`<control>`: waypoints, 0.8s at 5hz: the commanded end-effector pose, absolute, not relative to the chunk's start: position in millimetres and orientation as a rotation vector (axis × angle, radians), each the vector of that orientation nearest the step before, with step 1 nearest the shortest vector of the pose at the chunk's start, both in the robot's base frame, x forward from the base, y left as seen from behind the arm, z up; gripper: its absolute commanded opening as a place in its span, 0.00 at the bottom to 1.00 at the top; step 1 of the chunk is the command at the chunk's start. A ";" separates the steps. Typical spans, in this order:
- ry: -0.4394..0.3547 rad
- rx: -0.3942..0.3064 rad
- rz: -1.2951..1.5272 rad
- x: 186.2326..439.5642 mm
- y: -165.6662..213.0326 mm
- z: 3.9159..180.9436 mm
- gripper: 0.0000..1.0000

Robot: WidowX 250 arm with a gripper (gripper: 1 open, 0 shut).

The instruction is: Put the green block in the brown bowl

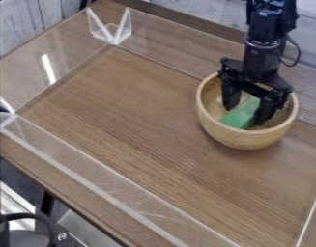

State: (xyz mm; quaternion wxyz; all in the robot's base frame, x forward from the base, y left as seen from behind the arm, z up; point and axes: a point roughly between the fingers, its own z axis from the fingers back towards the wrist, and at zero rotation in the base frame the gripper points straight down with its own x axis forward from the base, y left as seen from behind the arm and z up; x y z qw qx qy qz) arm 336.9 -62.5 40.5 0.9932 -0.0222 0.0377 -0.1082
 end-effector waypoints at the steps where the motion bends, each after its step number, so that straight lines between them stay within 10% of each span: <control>1: -0.014 -0.048 -0.216 349.1 -67.7 65.3 1.00; 4: -0.050 -0.054 -0.186 347.6 -68.4 76.6 1.00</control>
